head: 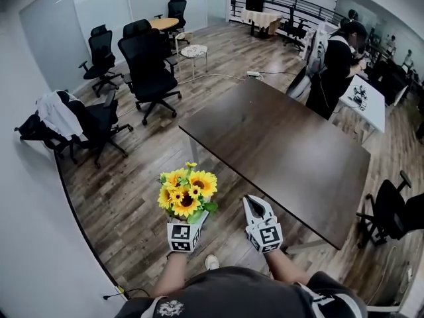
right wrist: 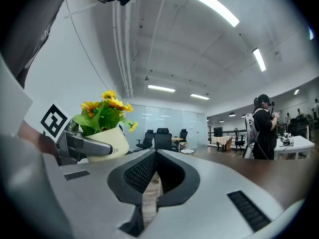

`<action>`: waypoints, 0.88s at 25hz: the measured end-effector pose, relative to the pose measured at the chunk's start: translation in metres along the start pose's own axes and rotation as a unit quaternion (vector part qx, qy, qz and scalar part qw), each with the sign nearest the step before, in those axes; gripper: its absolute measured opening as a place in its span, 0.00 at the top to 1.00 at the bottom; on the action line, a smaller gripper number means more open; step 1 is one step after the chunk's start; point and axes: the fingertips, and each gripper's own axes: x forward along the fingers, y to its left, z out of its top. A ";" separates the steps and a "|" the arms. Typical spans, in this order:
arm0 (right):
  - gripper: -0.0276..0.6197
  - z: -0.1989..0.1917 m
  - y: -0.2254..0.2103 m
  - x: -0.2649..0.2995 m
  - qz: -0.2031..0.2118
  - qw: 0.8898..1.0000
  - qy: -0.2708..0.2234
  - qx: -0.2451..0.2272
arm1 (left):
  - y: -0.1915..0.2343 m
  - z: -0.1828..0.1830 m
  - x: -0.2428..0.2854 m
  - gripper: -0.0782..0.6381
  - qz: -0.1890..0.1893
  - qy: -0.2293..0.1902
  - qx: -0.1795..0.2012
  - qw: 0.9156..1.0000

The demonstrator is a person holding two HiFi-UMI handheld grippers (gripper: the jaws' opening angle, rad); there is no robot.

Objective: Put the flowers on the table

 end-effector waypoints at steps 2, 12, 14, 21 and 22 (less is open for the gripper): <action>0.92 0.000 0.001 0.009 -0.005 1.000 0.001 0.005 | 0.007 0.000 0.008 0.13 -0.008 0.001 -0.001 1.000; 0.92 -0.011 -0.003 0.028 -0.040 0.999 0.019 0.012 | 0.014 -0.002 0.038 0.13 -0.057 -0.004 -0.002 0.998; 0.92 -0.013 -0.006 0.028 -0.048 0.999 0.023 0.013 | 0.011 -0.002 0.043 0.13 -0.067 -0.005 -0.001 0.998; 0.92 -0.023 -0.027 0.022 -0.065 0.997 0.029 0.023 | -0.014 -0.001 0.068 0.13 -0.098 0.000 0.004 0.995; 0.92 -0.025 -0.032 0.021 -0.068 0.997 0.030 0.024 | -0.018 -0.001 0.073 0.13 -0.102 0.001 0.005 0.995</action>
